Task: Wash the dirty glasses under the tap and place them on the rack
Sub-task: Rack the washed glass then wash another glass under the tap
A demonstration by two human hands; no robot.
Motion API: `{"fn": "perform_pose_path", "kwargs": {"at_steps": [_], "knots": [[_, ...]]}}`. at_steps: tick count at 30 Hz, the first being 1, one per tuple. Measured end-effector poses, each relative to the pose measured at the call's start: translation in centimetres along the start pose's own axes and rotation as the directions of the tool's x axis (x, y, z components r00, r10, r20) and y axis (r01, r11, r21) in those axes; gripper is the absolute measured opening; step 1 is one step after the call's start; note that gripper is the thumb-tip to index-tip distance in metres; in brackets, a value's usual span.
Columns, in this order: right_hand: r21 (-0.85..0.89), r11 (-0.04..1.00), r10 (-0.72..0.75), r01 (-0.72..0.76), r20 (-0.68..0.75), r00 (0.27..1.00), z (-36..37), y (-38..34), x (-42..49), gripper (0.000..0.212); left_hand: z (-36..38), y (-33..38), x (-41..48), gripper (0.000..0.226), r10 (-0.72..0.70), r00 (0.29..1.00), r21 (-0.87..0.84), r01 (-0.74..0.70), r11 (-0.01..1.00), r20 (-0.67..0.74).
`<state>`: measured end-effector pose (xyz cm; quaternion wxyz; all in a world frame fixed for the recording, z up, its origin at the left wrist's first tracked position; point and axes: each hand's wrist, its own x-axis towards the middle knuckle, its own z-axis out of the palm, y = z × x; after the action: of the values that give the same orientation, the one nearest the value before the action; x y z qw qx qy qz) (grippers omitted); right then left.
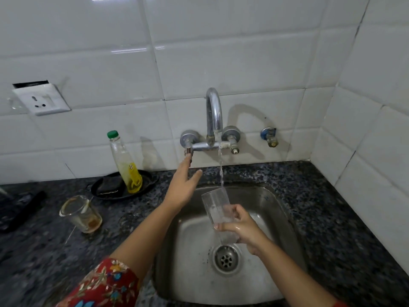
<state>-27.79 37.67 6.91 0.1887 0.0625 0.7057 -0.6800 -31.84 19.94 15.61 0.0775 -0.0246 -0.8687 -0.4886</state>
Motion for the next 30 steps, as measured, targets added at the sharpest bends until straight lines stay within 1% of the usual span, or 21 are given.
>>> {"fn": "perform_pose_path", "kwargs": {"at_steps": [2, 4, 5, 8, 10, 13, 16, 19, 21, 23, 25, 28, 30], "knots": [[0.034, 0.999, -0.014, 0.013, 0.010, 1.000, -0.2, -0.1, -0.9, 0.059, 0.7, -1.2, -2.5, 0.055, 0.041, 0.997, 0.045, -0.044, 0.998, 0.062], [0.019, 0.999, -0.038, 0.039, -0.038, 0.999, -0.8, -0.2, -1.6, 0.060, 1.9, -2.5, -5.1, 0.048, 0.082, 0.989, 0.093, -0.093, 0.991, 0.119], [0.017, 0.999, -0.044, 0.045, -0.083, 0.996, -1.1, -0.2, -1.7, 0.060, 2.3, -3.0, -6.2, 0.046, 0.077, 0.990, 0.117, -0.091, 0.989, 0.121], [0.090, 0.993, -0.056, 0.077, -0.213, 0.975, -2.0, -0.6, -2.2, 0.062, 3.2, -4.2, -8.2, 0.044, 0.010, 0.999, 0.137, -0.017, 0.990, 0.046], [0.068, 0.987, -0.116, 0.143, -0.301, 0.946, -2.5, -1.1, -2.5, 0.068, 3.8, -4.5, -9.0, 0.044, -0.021, 0.998, 0.175, 0.011, 0.984, 0.056], [0.001, 0.964, -0.245, 0.267, -0.389, 0.888, -2.9, -2.0, -3.0, 0.078, 4.9, -4.2, -9.8, 0.046, -0.020, 0.991, 0.240, -0.013, 0.971, 0.134], [-0.088, 0.930, -0.361, 0.356, -0.391, 0.847, -3.2, -2.6, -3.8, 0.078, 5.6, -3.8, -10.3, 0.043, -0.032, 0.988, 0.193, 0.002, 0.981, 0.151], [-0.202, 0.881, -0.472, 0.427, -0.358, 0.805, -3.4, -2.8, -4.8, 0.075, 6.1, -3.7, -11.1, 0.038, -0.115, 0.984, 0.137, 0.097, 0.986, 0.133], [-0.281, 0.849, -0.523, 0.448, -0.325, 0.788, -3.7, -2.5, -5.5, 0.075, 6.4, -3.9, -11.6, 0.036, -0.174, 0.977, 0.107, 0.161, 0.981, 0.121], [-0.366, 0.828, -0.535, 0.424, -0.291, 0.793, -3.7, -1.9, -5.9, 0.072, 6.5, -4.3, -12.1, 0.034, -0.216, 0.968, 0.083, 0.206, 0.975, 0.131], [-0.416, 0.825, -0.515, 0.382, -0.273, 0.813, -3.6, -0.8, -5.9, 0.071, 6.4, -4.6, -12.5, 0.031, -0.241, 0.961, 0.070, 0.234, 0.970, 0.135], [-0.414, 0.841, -0.481, 0.349, -0.275, 0.832, -3.2, 1.2, -5.7, 0.073, 6.1, -4.8, -12.9, 0.030, -0.265, 0.953, 0.045, 0.261, 0.964, 0.145], [-0.393, 0.855, -0.471, 0.339, -0.310, 0.826, -2.7, 1.7, -5.6, 0.072, 5.8, -5.1, -12.6, 0.028, -0.276, 0.946, 0.018, 0.277, 0.961, 0.170]]}}
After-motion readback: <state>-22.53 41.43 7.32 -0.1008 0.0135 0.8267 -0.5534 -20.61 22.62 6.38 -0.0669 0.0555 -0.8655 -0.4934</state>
